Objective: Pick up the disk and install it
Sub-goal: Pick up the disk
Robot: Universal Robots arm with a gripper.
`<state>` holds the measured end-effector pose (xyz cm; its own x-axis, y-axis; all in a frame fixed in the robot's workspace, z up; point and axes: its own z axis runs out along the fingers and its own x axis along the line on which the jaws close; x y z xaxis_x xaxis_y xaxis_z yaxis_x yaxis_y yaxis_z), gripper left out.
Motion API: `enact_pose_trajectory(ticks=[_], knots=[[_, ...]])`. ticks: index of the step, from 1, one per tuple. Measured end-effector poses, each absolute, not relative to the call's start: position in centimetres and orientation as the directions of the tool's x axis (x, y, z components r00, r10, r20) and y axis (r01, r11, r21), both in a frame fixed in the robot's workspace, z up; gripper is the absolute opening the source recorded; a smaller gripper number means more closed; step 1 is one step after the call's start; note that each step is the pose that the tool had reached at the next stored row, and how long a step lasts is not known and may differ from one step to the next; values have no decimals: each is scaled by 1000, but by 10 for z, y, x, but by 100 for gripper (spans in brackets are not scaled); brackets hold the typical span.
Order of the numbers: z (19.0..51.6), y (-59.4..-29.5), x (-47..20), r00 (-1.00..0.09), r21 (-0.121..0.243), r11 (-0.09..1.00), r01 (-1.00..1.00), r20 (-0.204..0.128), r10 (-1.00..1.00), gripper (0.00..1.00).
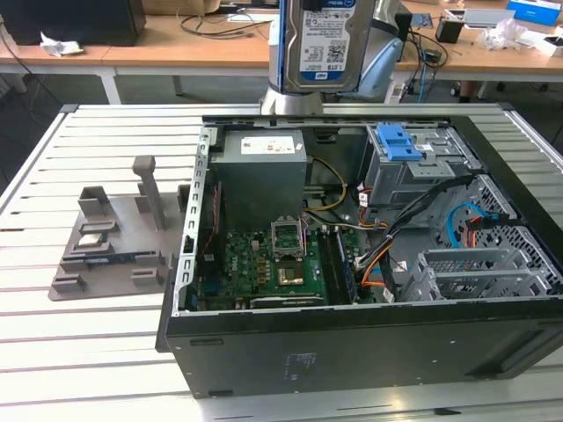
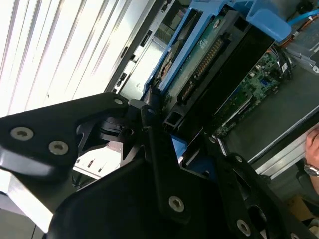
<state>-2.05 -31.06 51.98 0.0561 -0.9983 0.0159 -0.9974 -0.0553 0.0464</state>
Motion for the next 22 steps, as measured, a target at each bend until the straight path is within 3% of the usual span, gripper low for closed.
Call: enact_pose_trajectory(ticks=[22], knots=[[520, -328, 12, 56, 47, -55, -997, 16, -998, 36]])
